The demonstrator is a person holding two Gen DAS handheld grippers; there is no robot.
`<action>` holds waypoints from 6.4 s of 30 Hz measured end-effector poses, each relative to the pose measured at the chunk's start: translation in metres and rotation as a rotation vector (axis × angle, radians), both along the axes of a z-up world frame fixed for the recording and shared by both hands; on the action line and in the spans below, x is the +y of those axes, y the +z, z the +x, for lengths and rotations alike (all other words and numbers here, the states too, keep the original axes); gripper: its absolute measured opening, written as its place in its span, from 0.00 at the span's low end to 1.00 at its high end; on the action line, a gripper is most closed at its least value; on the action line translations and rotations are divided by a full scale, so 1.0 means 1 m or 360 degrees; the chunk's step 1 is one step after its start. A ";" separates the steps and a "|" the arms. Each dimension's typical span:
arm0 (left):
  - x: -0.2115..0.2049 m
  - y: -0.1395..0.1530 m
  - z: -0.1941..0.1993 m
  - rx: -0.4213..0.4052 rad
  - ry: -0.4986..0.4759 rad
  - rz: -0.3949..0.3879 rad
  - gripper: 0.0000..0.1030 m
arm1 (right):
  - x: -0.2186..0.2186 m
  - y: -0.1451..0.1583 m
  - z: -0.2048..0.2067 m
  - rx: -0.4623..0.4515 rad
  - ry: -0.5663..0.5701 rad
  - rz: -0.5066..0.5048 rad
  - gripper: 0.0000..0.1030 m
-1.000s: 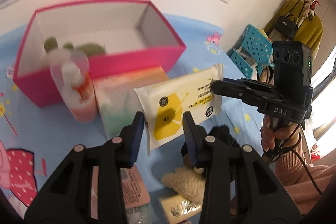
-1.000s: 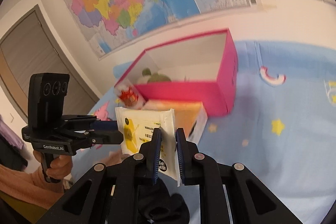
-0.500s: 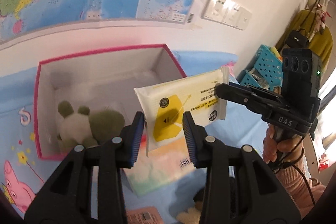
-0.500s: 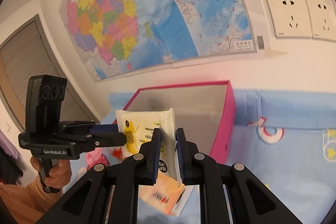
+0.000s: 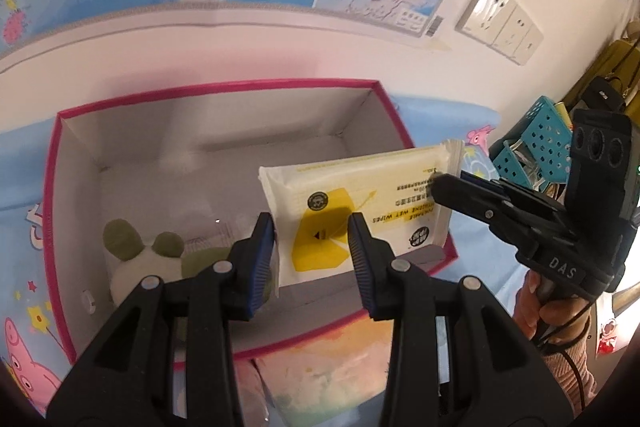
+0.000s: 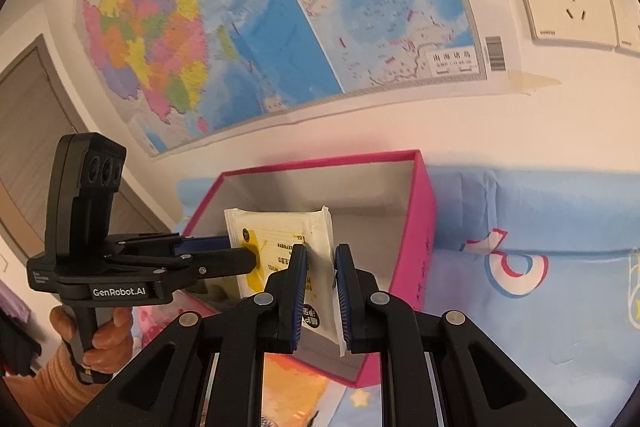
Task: Organize soft objects
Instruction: 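Carry the wipes pack into the pink box and open the right gripper, then grasp the black scrunchie with the right gripper and lift it, then carry the black scrunchie into the pink box and release it, then grasp the beige teddy bear with the right gripper, then carry the teddy bear over the pink box and drop it inside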
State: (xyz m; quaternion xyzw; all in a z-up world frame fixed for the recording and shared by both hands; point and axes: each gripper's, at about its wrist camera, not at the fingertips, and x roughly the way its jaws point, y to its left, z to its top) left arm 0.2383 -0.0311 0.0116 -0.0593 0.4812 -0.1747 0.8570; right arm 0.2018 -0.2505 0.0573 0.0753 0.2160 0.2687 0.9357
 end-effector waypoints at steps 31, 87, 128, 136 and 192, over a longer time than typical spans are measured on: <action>0.004 0.023 -0.169 -0.0402 -0.0344 0.0041 0.51 | -0.004 -0.058 -0.141 0.0056 0.0296 -0.0131 0.59; -0.018 0.013 -0.113 -0.0170 -0.0387 -0.0289 0.40 | 0.036 0.030 -0.120 -0.0305 0.0348 -0.0233 0.16; 0.008 0.022 -0.119 -0.0333 -0.0216 -0.0020 0.49 | 0.012 0.001 -0.073 -0.0116 0.0345 -0.0293 0.51; -0.001 -0.026 -0.173 -0.0087 -0.0387 -0.0024 0.49 | -0.003 -0.072 -0.114 0.0205 0.0444 -0.0241 0.53; -0.015 0.013 -0.177 -0.0255 -0.0404 -0.0062 0.36 | 0.007 -0.063 -0.148 -0.0060 0.0346 -0.0212 0.17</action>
